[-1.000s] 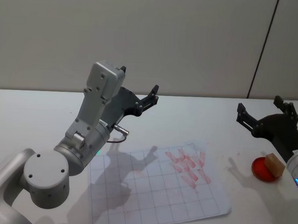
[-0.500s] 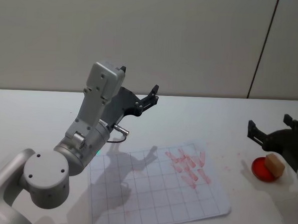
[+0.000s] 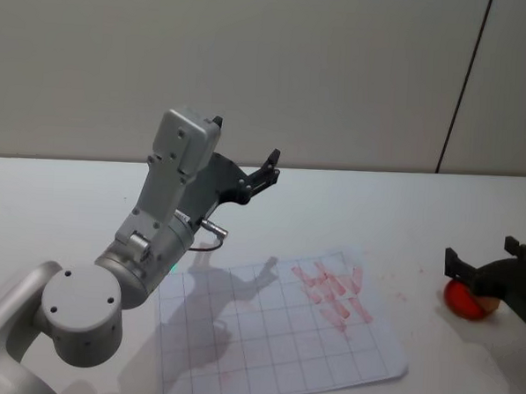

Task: Use the one hand to pick up the stamp and affix it onto the A4 paper.

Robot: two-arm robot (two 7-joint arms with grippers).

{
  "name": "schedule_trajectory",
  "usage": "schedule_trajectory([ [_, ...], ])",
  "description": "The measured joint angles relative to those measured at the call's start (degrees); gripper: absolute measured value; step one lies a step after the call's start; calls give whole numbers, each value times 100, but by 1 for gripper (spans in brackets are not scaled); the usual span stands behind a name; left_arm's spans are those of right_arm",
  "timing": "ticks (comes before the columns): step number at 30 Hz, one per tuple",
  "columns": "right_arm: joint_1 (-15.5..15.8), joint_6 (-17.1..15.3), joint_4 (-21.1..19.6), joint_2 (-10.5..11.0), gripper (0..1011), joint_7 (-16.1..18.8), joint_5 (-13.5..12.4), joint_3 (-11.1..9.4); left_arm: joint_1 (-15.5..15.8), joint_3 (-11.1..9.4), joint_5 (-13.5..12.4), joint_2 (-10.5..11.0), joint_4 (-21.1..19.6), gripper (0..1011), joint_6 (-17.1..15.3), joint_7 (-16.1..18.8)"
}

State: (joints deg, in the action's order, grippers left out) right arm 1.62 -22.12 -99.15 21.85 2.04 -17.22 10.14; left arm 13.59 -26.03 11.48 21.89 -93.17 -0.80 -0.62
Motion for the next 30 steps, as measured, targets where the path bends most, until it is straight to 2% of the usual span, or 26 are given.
schedule_trajectory([
  [11, -115, -272, 258, -10, 994, 122, 121, 0, 0, 0, 0, 0, 0, 1001, 0, 0],
  [15, -163, -393, 356, -20, 911, 169, 174, 2, 0, 0, 0, 0, 0, 1001, 0, 0],
  [19, -200, -512, 439, -25, 781, 208, 234, 8, 0, 0, 0, 0, 0, 1001, 0, 0],
  [22, -212, -565, 463, -26, 729, 221, 259, 8, 0, 0, 0, 0, 0, 1001, 0, 0],
  [28, -223, -663, 505, -25, 506, 244, 317, 8, 0, 0, 0, 0, 0, 1001, 0, 0],
  [30, -224, -687, 515, -25, 474, 250, 334, 8, 0, 0, 0, 0, 0, 1002, 0, 0],
])
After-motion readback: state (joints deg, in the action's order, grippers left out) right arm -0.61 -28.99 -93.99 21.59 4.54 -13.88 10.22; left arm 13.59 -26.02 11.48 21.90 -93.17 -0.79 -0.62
